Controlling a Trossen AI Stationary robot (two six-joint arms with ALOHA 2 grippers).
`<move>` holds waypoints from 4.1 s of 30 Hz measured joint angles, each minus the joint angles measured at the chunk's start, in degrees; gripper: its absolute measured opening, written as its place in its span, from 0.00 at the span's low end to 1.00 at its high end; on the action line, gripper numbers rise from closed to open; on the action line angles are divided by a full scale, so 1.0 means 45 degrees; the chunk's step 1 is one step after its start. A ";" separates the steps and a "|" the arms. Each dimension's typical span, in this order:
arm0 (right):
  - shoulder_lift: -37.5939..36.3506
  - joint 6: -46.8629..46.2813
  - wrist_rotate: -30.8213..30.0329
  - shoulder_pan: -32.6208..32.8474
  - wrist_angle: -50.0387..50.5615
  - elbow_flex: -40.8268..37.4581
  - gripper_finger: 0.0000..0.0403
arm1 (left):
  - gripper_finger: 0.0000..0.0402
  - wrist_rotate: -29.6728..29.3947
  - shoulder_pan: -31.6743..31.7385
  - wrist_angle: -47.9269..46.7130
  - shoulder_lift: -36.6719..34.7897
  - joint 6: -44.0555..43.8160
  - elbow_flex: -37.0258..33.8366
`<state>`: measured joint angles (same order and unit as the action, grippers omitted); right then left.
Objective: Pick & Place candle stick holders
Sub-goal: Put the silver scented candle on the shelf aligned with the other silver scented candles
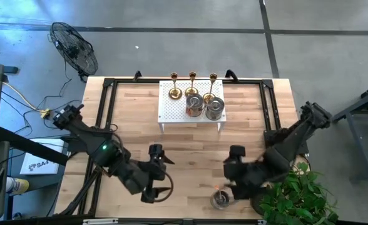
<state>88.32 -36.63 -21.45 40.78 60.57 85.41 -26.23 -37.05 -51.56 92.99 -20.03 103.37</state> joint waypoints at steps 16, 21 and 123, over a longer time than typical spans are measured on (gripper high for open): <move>0.0245 0.1596 0.1689 0.0694 -0.2174 -0.0695 0.98 | 0.97 -0.0386 -0.0357 0.2095 0.1210 0.0044 0.0015; 0.0163 0.1805 0.3233 0.0532 -0.4008 -0.3032 0.98 | 0.97 -0.0357 -0.0362 0.2290 0.1253 -0.0213 0.0015; 0.4272 0.1503 0.4681 -0.0064 -0.5316 -0.1681 0.92 | 0.97 -0.0352 -0.0357 0.2484 0.1491 -0.0617 0.0019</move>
<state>107.55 -29.87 -0.39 40.49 36.64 77.84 -27.81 -38.65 -40.38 99.70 -22.81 103.46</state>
